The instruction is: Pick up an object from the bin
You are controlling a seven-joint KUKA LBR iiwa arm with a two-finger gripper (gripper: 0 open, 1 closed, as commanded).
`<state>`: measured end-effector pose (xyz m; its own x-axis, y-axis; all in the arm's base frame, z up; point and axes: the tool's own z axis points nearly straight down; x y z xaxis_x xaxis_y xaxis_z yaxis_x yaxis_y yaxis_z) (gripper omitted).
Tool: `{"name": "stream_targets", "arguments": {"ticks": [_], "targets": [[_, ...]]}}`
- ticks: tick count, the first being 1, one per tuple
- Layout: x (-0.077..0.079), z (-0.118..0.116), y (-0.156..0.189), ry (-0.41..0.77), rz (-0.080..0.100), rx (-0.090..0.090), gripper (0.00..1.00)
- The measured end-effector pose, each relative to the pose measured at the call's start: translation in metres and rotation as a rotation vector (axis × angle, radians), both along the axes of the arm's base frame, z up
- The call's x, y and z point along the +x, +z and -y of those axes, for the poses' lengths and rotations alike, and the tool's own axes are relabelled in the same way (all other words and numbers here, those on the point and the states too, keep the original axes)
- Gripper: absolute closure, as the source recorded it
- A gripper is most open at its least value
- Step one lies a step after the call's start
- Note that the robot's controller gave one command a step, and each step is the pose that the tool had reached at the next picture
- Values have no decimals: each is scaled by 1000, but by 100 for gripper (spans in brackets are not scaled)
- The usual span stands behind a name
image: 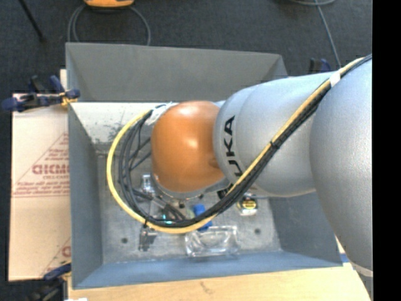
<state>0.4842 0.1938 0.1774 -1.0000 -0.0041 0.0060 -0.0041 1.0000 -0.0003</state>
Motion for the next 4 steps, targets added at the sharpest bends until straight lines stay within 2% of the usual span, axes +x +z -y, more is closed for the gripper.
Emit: {"name": "stream_targets", "arguments": {"ticks": [1,2,3,4], "targets": [[49,91,1,54,12,-3,0],[91,124,-95,243,12,6,0],[83,91,-98,564,15,-3,0],[79,93,-98,557,-7,-3,100]]}}
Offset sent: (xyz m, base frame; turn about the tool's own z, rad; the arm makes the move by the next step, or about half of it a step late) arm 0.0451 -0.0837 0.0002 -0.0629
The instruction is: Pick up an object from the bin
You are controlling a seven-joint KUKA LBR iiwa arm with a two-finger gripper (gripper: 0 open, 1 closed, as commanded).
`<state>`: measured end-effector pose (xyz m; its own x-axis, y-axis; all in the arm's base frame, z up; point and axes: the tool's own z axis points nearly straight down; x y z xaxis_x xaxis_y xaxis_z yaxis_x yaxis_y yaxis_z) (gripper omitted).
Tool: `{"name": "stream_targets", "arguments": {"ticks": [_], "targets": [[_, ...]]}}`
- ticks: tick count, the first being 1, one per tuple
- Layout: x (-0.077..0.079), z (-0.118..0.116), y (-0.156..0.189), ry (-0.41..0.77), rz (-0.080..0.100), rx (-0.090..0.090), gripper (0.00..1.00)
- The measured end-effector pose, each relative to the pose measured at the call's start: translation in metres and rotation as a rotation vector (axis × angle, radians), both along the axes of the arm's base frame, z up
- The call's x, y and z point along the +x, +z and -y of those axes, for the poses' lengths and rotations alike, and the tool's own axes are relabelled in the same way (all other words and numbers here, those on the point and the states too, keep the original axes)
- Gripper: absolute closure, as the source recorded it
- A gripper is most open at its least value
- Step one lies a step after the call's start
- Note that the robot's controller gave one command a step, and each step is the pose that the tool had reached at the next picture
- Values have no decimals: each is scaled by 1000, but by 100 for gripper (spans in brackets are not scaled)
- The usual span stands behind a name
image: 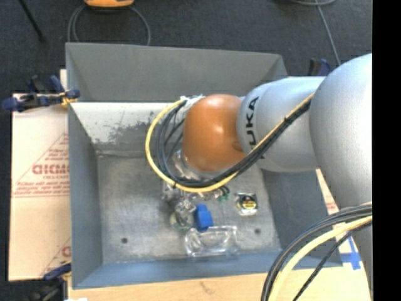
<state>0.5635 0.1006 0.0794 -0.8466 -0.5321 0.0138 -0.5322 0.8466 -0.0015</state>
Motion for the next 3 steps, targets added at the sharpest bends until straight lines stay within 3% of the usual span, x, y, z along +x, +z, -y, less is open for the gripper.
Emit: {"name": "stream_targets", "arguments": {"ticks": [1,2,3], "targets": [[13,26,62,166,19,10,100],[13,21,85,173,16,10,100],[2,35,128,296,17,10,100]]}}
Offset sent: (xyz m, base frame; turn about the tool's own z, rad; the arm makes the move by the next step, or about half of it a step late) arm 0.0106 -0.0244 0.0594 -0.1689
